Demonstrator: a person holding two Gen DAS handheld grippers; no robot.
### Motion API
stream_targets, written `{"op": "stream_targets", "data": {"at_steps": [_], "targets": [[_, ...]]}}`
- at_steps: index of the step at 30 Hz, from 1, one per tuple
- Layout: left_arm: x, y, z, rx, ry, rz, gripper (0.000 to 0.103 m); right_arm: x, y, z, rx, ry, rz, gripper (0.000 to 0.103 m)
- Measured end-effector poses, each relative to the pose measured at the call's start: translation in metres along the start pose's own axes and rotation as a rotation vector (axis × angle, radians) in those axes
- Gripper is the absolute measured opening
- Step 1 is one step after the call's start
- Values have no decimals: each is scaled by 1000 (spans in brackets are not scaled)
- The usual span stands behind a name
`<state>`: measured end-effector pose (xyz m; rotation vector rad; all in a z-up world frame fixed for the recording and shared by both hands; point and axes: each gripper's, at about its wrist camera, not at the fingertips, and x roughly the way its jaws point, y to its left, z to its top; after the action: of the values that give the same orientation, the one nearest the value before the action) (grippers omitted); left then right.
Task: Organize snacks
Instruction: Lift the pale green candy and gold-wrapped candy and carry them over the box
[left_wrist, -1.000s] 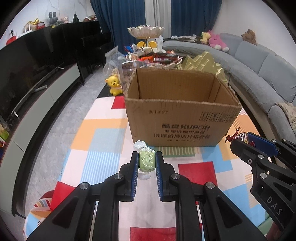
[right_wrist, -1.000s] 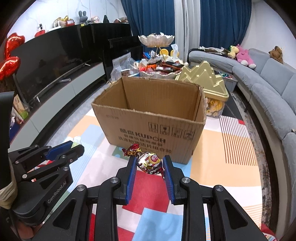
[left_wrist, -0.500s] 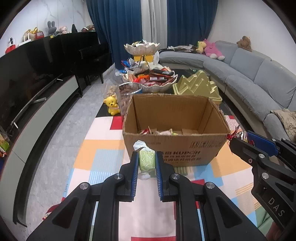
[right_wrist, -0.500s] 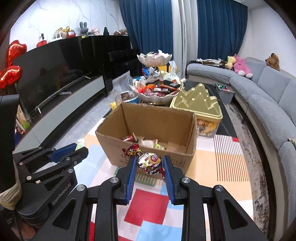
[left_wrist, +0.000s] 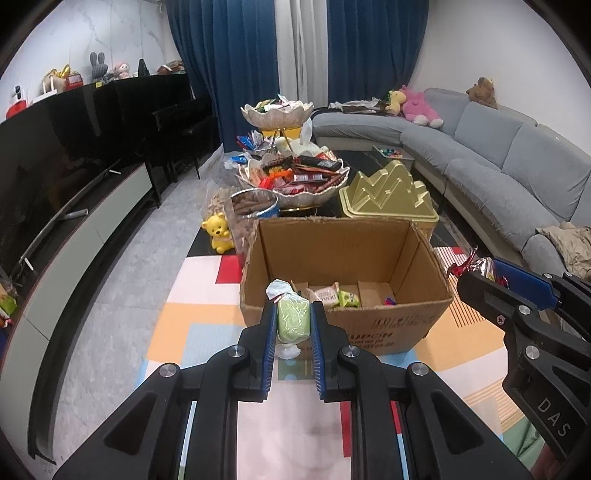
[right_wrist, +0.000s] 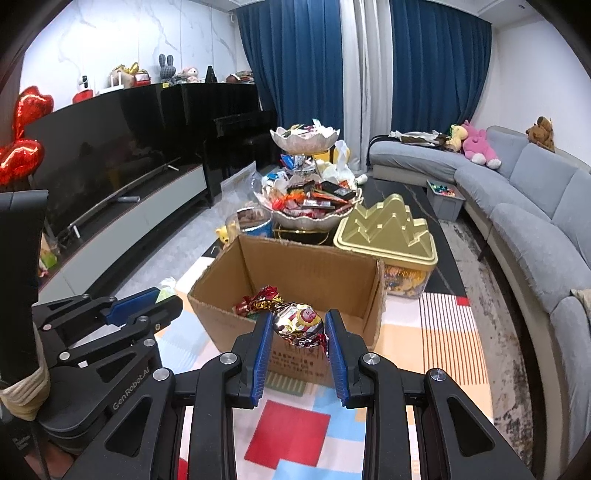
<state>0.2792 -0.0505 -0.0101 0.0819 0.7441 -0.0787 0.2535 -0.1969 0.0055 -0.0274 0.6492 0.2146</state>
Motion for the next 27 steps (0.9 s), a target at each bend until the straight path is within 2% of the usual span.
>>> {"op": "stream_targets", "data": {"at_steps": [16, 27], "targets": [[23, 3, 33, 9, -12, -9, 19, 24, -10, 28, 2, -10, -10, 31], [64, 4, 50, 7, 17, -16, 19, 60, -22, 38, 10, 20, -16, 31]]}}
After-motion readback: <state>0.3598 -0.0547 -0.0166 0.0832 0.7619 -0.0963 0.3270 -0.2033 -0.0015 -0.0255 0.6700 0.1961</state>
